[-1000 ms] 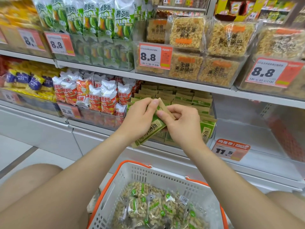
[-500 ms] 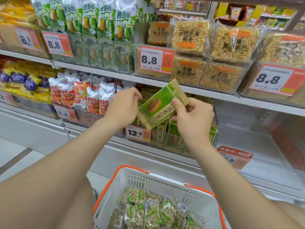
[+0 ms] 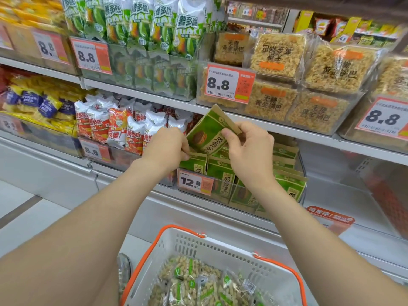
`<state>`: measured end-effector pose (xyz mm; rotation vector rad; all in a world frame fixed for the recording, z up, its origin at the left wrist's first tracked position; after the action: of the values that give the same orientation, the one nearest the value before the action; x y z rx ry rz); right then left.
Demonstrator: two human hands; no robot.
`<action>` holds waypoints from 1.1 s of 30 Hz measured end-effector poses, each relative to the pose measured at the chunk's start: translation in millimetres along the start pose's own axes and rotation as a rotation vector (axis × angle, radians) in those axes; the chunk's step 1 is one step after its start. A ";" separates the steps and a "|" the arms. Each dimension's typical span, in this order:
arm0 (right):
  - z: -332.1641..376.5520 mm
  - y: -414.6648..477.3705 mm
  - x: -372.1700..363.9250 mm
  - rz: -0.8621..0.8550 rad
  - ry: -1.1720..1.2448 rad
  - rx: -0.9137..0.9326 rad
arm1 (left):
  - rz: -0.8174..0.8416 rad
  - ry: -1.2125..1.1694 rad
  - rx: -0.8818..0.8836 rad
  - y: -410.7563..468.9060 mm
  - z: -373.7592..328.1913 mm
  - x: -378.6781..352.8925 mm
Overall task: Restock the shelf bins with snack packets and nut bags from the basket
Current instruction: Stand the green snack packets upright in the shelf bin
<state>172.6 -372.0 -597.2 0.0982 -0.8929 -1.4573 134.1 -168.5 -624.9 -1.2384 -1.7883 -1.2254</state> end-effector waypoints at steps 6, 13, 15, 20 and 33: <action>14.4 38.2 -18.0 0.222 -0.370 0.130 | -0.067 0.033 -0.009 6.1 -6.2 8.2; 29.9 52.3 -60.3 0.473 -0.615 0.152 | -0.097 0.059 -0.035 3.2 -4.7 11.8; 31.1 53.7 -68.0 0.503 -0.676 0.130 | -0.095 0.047 -0.039 2.3 -4.5 11.6; 35.3 56.9 -74.2 0.622 -0.760 0.056 | -0.089 0.010 -0.057 2.0 -1.1 10.8; 27.5 59.0 -83.7 0.675 -0.828 -0.096 | -0.021 -0.114 -0.017 5.1 9.4 7.7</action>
<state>216.1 -276.3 -583.7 -0.8588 -1.3387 -0.8679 136.2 -156.5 -619.9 -1.3256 -1.8803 -1.2055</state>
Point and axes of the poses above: each hand's wrist, its own y-axis towards the middle knuckle, its own x-axis out of the back of the hand, z = x × y, the point moved 2 cm from there along y, towards the middle knuckle, and after that the axes turned 11 degrees about -x, right-handed, at the moved point
